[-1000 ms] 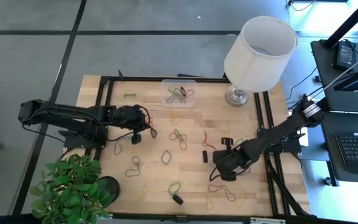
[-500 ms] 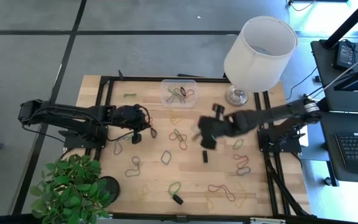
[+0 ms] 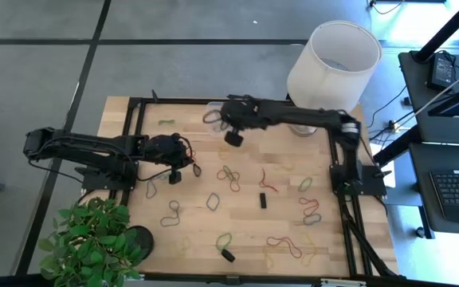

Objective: Pick and place rubber bands into bin
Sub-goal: Put the blue rubber band into the transparent bin, then put the red rubber band into the transparent bin, then put the green rubber band into the transparent bin

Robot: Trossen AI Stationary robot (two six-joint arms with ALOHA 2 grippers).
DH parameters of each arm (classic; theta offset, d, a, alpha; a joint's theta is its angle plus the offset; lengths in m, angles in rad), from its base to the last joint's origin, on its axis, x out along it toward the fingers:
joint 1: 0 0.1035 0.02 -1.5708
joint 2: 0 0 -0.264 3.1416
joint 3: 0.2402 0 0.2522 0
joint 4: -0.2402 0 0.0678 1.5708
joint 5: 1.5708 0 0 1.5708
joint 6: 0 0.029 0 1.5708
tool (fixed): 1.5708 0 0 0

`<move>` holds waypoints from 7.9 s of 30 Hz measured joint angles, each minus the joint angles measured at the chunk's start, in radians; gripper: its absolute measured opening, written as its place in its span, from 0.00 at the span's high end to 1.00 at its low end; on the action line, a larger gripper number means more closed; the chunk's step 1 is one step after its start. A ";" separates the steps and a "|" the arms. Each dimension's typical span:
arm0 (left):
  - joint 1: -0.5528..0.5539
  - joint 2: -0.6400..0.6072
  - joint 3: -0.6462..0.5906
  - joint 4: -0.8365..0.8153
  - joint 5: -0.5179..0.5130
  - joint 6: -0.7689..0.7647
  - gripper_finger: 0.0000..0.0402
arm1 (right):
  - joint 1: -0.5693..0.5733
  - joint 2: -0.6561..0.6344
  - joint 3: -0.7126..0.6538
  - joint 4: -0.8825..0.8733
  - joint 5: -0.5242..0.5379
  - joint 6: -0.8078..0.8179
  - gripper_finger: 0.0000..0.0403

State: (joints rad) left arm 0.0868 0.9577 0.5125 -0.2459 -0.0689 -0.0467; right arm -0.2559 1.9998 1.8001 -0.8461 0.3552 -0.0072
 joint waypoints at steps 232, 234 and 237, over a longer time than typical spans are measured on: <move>0.411 1.043 1.018 -0.484 -0.042 0.093 0.77 | 0.729 -0.569 -1.185 0.885 0.034 0.447 0.96; 0.413 1.033 1.018 -0.481 -0.045 0.097 0.73 | 0.729 -0.569 -1.185 0.885 0.034 0.447 0.96; 0.412 1.021 1.018 -0.482 -0.048 0.137 0.68 | 0.729 -0.569 -1.185 0.885 0.034 0.447 0.96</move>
State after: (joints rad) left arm 0.4991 1.9782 1.5307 -0.7278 -0.1165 0.0903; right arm 0.4732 1.4303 0.6151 0.0387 0.3893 0.4397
